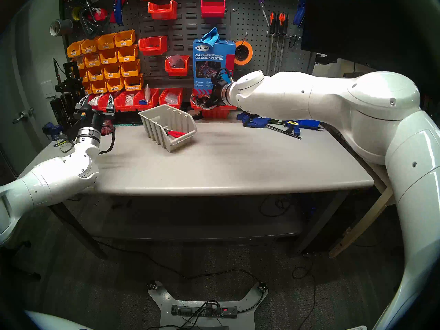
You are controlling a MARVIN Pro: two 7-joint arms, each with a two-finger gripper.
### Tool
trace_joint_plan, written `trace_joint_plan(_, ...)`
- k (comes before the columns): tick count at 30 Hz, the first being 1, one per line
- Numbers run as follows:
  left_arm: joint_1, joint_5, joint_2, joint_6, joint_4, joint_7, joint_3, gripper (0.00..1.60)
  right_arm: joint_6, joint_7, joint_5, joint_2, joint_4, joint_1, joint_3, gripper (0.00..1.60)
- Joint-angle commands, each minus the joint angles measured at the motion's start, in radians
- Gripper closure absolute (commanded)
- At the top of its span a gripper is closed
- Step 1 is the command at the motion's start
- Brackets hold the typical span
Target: Take out tools from the storage box
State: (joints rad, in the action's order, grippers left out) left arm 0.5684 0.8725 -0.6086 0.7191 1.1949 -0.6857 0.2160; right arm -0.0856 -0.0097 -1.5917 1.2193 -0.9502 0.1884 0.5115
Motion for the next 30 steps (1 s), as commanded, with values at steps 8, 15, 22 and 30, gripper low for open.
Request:
trace_joint_plan(8, -0.014, 0.002, 0.0, 0.001, -0.001, -0.002, 0.01, 0.0, -0.042, -0.043, -0.045, -0.188, -0.154, 0.075, 0.099, 1.6)
trace_joint_plan(15, -0.014, 0.002, 0.0, 0.001, -0.002, -0.002, 0.01, 0.0, -0.047, -0.062, -0.081, -0.266, -0.286, 0.099, 0.13, 1.6)
trace_joint_plan(22, -0.014, 0.003, 0.0, 0.001, -0.002, -0.002, 0.011, 0.0, -0.039, -0.106, -0.093, -0.3, -0.4, 0.107, 0.132, 1.6)
trace_joint_plan(30, -0.014, 0.003, -0.001, 0.001, -0.002, -0.002, 0.011, 0.0, -0.032, -0.149, -0.104, -0.301, -0.469, 0.104, 0.132, 1.6)
